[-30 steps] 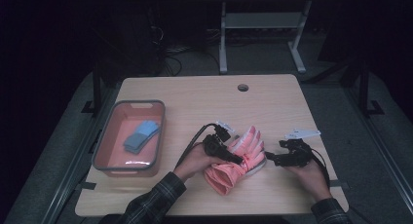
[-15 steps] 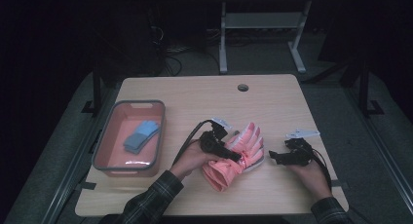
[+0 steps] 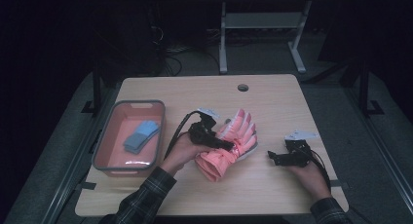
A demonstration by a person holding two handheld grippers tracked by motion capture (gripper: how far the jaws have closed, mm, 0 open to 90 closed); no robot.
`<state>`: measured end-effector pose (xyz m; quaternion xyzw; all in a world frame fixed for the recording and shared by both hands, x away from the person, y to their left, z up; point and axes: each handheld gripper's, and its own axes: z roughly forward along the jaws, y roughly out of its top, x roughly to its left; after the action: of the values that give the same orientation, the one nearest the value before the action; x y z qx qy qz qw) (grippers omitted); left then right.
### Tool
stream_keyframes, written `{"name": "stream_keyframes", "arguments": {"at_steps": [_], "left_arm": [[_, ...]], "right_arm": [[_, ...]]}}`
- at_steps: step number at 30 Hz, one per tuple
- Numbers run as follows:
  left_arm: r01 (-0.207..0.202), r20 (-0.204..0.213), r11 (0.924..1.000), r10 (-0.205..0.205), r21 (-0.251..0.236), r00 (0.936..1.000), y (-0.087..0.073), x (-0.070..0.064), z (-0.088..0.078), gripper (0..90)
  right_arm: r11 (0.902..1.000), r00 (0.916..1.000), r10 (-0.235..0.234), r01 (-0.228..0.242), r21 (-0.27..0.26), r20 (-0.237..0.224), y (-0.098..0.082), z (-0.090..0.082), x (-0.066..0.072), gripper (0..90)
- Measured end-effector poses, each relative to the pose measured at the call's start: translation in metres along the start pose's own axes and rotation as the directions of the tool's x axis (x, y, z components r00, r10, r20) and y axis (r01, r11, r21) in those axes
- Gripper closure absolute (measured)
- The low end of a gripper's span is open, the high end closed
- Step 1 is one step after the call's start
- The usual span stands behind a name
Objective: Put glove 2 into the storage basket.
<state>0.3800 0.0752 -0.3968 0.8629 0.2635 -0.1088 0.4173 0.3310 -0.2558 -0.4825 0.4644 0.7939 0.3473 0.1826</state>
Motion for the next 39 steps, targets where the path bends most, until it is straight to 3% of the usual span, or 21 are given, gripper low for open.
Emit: {"name": "stream_keyframes", "arguments": {"at_steps": [11, 12, 24, 31, 33, 39], "left_arm": [[0.019, -0.074, 0.9984, -0.023, -0.052, 0.9970, 0.003, 0.004, -0.036, 58.7], [0.034, -0.079, 0.9973, -0.039, -0.065, 0.9961, 0.003, 0.006, -0.040, 58.6], [0.051, -0.105, 0.9924, -0.063, -0.112, 0.9925, -0.003, 0.013, -0.069, 58.3], [0.071, -0.131, 0.9847, -0.092, -0.160, 0.9871, -0.007, 0.018, -0.096, 58.2], [0.089, -0.157, 0.9805, -0.117, -0.175, 0.9806, -0.011, 0.023, -0.109, 58.2], [0.101, -0.192, 0.9736, -0.141, -0.205, 0.9711, -0.020, 0.029, -0.134, 57.9]], "right_arm": [[1.0000, 1.0000, 0.000, 0.000, -0.001, 0.001, 0.000, 0.000, 0.000, 13.1], [1.0000, 1.0000, -0.001, 0.001, -0.001, 0.001, 0.000, 0.000, 0.000, 13.1], [1.0000, 1.0000, -0.001, 0.001, -0.001, 0.001, 0.000, 0.000, 0.000, 13.1], [1.0000, 1.0000, 0.000, 0.000, -0.001, 0.003, 0.000, 0.000, 0.000, 13.0], [1.0000, 1.0000, 0.000, 0.000, -0.001, 0.004, 0.000, 0.001, 0.000, 13.0], [1.0000, 1.0000, 0.001, -0.001, -0.001, 0.004, 0.000, 0.001, 0.000, 13.0]]}}
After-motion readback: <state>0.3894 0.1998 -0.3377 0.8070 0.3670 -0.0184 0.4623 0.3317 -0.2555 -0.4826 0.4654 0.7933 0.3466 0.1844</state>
